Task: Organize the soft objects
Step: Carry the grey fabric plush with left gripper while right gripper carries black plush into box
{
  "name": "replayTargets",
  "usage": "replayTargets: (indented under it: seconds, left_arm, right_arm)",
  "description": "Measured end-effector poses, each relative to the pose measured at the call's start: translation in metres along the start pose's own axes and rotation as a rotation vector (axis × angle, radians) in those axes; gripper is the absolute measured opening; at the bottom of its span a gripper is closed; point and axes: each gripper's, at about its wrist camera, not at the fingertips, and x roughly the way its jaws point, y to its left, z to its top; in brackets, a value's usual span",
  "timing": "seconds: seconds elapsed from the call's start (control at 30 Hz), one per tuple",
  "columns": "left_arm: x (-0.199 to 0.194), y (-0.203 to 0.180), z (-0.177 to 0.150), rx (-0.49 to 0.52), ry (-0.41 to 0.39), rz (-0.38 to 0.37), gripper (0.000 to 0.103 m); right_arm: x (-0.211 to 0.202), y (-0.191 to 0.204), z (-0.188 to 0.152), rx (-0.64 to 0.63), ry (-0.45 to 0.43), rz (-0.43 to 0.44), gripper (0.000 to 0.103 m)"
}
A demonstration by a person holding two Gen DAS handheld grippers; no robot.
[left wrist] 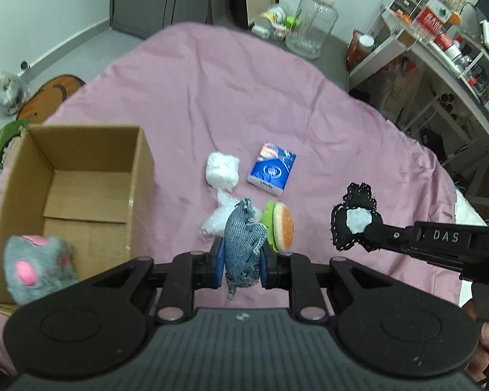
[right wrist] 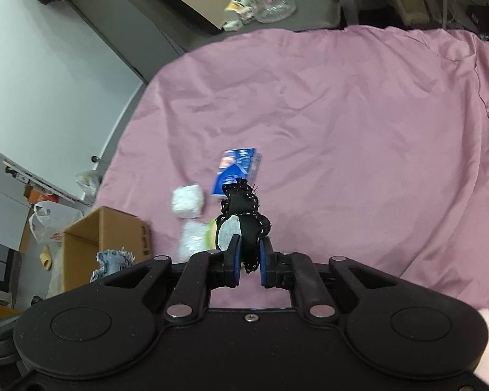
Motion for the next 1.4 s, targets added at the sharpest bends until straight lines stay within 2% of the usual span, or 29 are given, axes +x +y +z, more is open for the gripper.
replayTargets:
  seconds: [0.33, 0.63, 1.1, 1.4]
  left_arm:
    - [-0.045, 0.032, -0.011, -0.03, -0.077, -0.009, 0.02]
    - [-0.072, 0.066, -0.02, -0.062, -0.114, -0.017, 0.02]
    - [-0.09, 0.116, -0.024, -0.113, -0.144, -0.056, 0.02]
    - [-0.085, 0.137, -0.021, -0.132, -0.124, -0.086, 0.02]
  right_arm:
    - [-0.028, 0.047, -0.018, -0.055, -0.06, 0.035, 0.011]
    - [-0.036, 0.09, -0.037, -0.098, -0.078, 0.057, 0.011]
    - [-0.039, 0.143, -0.064, -0.145, -0.1, 0.049, 0.011]
    - [-0.032, 0.167, -0.071, -0.161, -0.101, 0.043, 0.011]
